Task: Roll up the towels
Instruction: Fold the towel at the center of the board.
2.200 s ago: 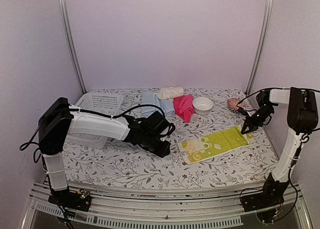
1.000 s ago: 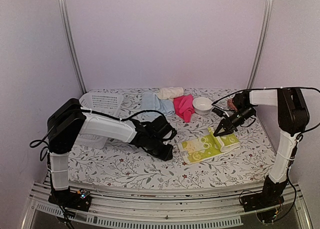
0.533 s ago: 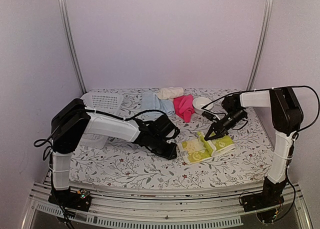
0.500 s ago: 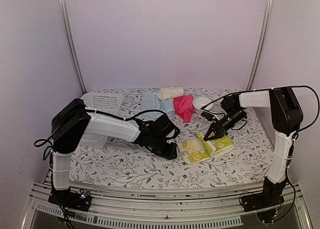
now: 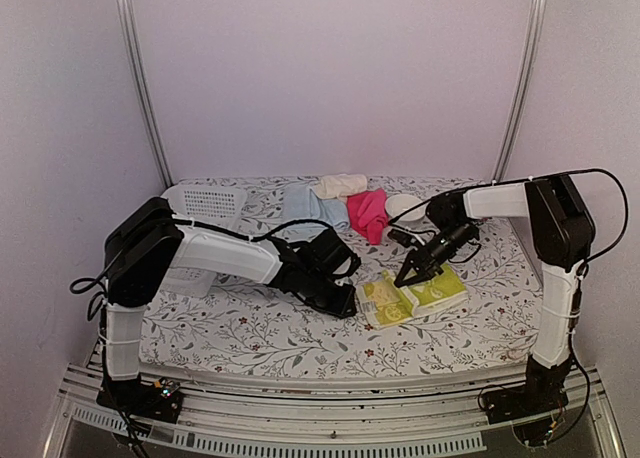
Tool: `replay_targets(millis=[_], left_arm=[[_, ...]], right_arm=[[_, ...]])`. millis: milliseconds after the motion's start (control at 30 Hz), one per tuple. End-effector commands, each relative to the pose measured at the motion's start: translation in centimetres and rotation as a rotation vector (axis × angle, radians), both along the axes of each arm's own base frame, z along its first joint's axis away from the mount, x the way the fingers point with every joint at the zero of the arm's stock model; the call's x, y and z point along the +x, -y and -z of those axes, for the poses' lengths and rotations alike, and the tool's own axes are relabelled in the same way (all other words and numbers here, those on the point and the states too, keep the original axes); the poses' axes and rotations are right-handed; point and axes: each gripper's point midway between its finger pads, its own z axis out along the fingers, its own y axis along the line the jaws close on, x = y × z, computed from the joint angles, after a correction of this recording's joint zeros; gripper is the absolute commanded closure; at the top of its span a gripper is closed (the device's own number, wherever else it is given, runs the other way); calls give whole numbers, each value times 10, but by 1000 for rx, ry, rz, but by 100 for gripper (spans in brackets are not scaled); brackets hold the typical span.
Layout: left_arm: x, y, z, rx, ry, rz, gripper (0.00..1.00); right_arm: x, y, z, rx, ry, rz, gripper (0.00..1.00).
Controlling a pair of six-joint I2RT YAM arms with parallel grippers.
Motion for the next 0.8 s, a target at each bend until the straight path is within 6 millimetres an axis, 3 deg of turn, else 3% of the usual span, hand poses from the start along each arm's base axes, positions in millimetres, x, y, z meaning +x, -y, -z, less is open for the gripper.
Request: replay_targets(millis=[0, 533, 600, 667, 767], left_arm=[[7, 1, 8, -5, -7, -14, 76], [5, -4, 12, -8, -5, -33, 76], [5, -6, 13, -4, -2, -38, 76], [6, -8, 12, 0, 4, -45, 76], [8, -12, 7, 4, 22, -61, 76]], right_arm=[[11, -17, -5, 32, 20, -1, 97], [-4, -48, -5, 53, -20, -56, 94], [-5, -50, -6, 61, -24, -62, 85], [-5, -50, -7, 61, -20, -65, 67], [-1, -49, -16, 56, 21, -80, 59]])
